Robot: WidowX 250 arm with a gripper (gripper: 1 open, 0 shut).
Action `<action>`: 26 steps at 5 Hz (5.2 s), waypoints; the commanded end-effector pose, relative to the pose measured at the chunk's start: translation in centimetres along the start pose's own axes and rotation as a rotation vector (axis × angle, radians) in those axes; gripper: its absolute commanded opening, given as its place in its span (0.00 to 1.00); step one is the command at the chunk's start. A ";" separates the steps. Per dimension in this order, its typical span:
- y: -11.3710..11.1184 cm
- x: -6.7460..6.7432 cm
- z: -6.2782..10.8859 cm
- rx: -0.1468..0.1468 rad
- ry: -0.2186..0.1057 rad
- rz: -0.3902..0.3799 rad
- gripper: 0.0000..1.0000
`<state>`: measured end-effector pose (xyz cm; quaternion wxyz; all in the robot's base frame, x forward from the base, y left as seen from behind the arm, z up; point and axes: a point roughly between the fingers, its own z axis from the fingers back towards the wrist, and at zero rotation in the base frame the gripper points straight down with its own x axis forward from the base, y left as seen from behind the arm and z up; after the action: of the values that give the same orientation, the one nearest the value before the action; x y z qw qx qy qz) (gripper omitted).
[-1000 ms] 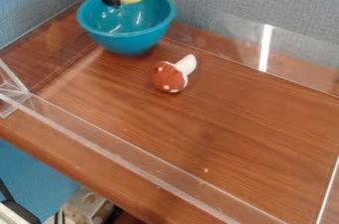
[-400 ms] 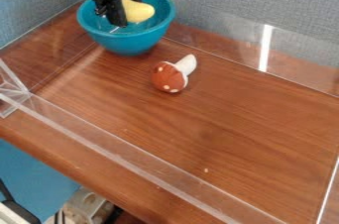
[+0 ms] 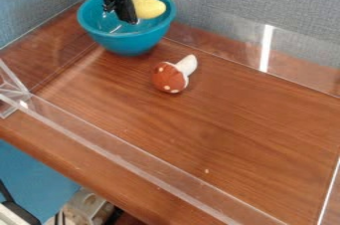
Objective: Put the yellow object in the blue bowl
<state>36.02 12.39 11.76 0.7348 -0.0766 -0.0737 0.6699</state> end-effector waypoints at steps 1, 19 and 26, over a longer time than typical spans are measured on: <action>-1.4 0.2 3.6 -0.075 -0.052 0.051 0.00; -2.5 0.8 1.1 0.010 -0.106 0.346 0.00; -1.9 -1.4 2.3 0.009 -0.100 0.510 0.00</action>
<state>37.00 11.24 11.23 0.5404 -0.0274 -0.0524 0.8393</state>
